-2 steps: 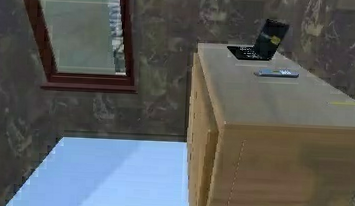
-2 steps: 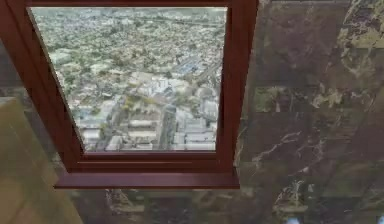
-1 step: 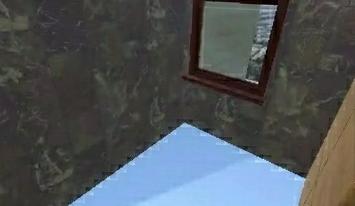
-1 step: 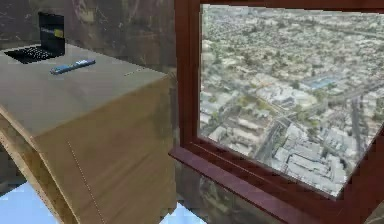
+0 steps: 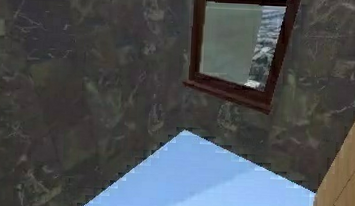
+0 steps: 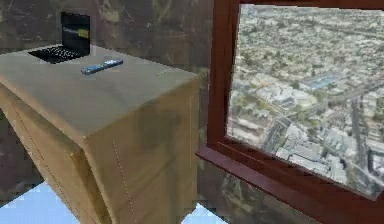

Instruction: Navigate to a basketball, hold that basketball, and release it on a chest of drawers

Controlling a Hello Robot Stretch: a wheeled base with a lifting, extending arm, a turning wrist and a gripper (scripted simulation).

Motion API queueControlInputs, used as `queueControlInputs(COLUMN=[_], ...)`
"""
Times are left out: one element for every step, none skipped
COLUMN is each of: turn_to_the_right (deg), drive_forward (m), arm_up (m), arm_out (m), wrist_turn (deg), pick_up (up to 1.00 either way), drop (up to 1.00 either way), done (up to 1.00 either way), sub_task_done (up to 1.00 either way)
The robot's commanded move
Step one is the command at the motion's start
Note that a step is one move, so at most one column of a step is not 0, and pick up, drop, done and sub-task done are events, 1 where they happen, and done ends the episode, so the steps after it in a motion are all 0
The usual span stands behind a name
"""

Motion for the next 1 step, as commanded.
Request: queueControlInputs(turn_to_the_right=[-45.0], drive_forward=[0.0], arm_up=[0.0], arm_out=[0.0], wrist_turn=[0.0], pick_up=[0.0], drop=[0.0], done=[0.0], sub_task_done=[0.0])
